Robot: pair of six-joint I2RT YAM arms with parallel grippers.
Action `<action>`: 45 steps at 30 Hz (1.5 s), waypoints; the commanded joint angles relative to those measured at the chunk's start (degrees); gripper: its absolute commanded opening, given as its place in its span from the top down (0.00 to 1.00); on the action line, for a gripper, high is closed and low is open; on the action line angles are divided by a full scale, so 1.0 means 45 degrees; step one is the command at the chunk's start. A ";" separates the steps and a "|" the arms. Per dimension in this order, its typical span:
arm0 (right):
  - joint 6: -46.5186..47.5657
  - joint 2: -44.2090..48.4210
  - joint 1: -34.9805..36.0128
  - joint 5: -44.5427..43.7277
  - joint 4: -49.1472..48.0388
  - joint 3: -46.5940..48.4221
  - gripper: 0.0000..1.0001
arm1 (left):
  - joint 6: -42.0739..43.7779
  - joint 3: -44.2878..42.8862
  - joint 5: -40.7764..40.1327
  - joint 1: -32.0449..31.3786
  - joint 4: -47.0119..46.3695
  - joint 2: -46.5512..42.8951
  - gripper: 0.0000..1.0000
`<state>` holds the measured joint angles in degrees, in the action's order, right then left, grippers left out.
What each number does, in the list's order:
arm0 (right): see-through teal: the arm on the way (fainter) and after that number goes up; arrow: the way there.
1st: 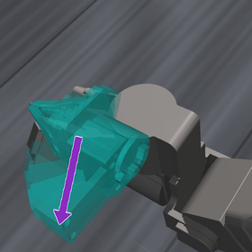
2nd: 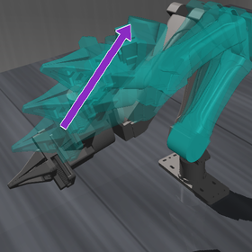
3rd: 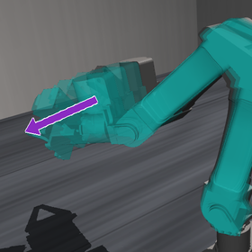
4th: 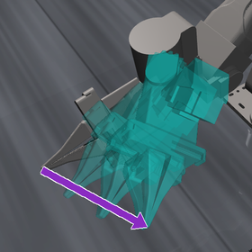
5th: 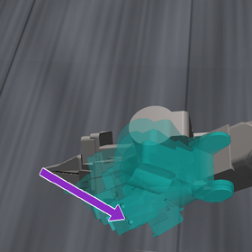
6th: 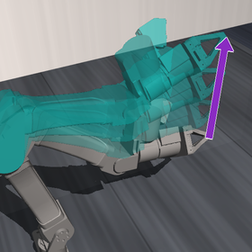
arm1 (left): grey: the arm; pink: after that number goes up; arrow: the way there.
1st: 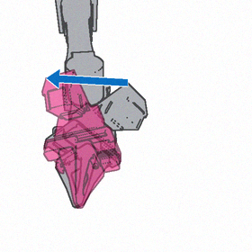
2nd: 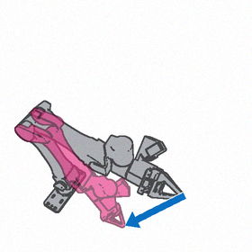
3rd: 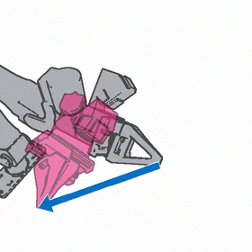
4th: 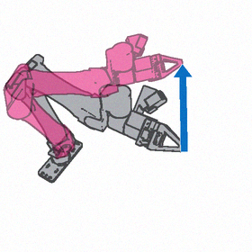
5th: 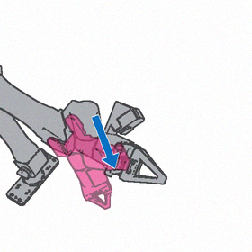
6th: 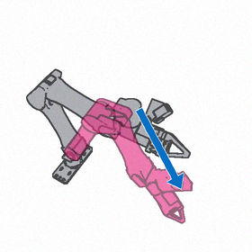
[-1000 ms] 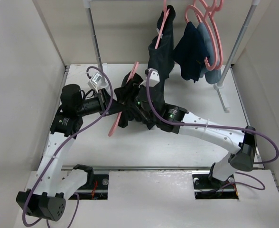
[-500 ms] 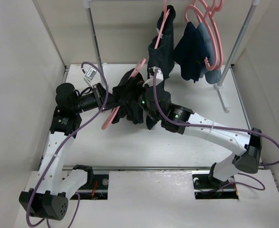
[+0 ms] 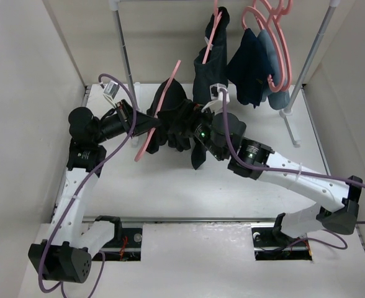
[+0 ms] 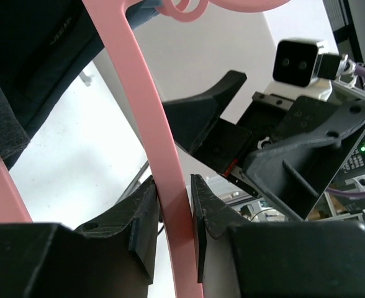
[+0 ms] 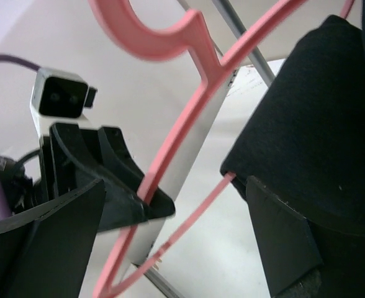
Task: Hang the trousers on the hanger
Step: Place the hanger at the hanger.
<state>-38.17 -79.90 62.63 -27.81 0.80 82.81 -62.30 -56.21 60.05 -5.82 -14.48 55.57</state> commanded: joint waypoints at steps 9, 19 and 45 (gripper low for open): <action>0.2660 0.2519 -0.0051 0.1279 0.0446 -0.1135 0.01 | -0.0839 -0.1160 -0.1040 0.0220 -0.6659 0.0891 1.00; 0.4262 0.3673 -0.0051 0.0282 0.1034 -0.1254 0.01 | -0.1778 -0.4867 -0.1763 0.0337 -0.8886 0.4054 1.00; 0.5885 0.0099 -0.3020 0.2431 0.1034 0.2029 0.01 | -0.4026 -1.0694 -0.1979 0.1255 -1.1020 1.0989 1.00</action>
<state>-12.58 -79.05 49.41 -18.15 7.01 89.25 -82.28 -98.78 52.88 -0.49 -48.53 107.46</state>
